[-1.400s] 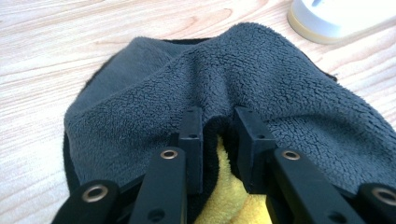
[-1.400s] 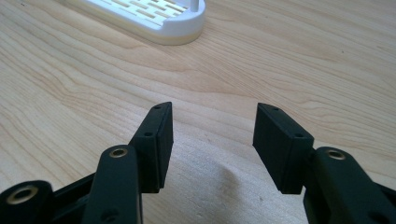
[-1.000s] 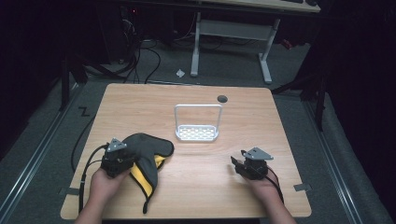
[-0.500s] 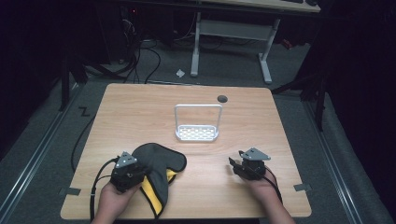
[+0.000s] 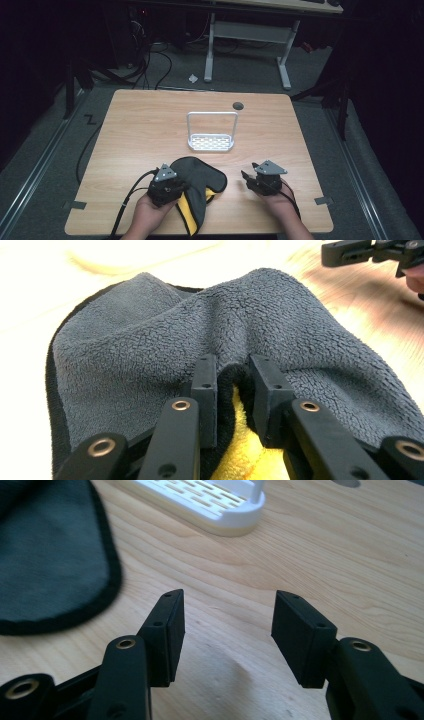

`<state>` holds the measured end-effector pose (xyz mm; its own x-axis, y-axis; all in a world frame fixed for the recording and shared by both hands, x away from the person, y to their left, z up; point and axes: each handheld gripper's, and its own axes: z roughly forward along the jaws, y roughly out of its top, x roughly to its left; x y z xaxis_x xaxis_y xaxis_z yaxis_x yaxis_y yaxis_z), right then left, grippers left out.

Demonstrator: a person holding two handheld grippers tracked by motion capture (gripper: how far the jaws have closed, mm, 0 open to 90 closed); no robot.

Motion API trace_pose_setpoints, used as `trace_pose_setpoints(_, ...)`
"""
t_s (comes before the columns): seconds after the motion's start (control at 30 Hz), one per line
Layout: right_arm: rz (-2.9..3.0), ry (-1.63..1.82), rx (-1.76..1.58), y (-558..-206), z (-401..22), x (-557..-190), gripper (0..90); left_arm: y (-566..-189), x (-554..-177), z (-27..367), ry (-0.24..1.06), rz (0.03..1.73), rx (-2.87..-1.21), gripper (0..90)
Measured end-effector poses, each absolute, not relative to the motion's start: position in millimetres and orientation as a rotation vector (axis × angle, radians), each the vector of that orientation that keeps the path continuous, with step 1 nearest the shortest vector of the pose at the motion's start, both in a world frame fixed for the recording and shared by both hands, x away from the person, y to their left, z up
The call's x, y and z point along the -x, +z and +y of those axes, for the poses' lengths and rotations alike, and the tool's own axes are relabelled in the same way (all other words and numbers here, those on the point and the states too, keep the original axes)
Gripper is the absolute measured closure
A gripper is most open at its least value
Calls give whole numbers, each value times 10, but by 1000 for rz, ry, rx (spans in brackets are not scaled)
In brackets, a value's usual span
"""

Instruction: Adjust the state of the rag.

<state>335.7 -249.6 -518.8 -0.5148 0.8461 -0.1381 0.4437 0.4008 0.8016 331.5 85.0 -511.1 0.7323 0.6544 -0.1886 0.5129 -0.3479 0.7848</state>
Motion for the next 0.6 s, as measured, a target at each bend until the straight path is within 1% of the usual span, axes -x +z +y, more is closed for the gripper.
trace_pose_setpoints(0.2, 2165, 1028, -1032, -5139, -2302, -3239, 473, -5117, -3305, 819, 200, 870, -1998, 738)
trace_pose_setpoints(0.3, 2210, 1142, -1030, -5092, -2168, -3167, 471, -5087, -3300, 875, 195, 878, -1956, 740)
trace_pose_setpoints(0.47, 2335, 1153, -902, -5088, -1804, -3030, 493, -5045, -3291, 940, 190, 872, -1923, 761)
trace_pose_setpoints(0.53, 2367, 1107, -860, -5136, -1669, -3008, 540, -5027, -3290, 962, 188, 871, -1918, 762)
trace_pose_setpoints(0.6, 2388, 1071, -829, -5178, -1585, -3008, 653, -5007, -3289, 991, 185, 874, -1904, 760)
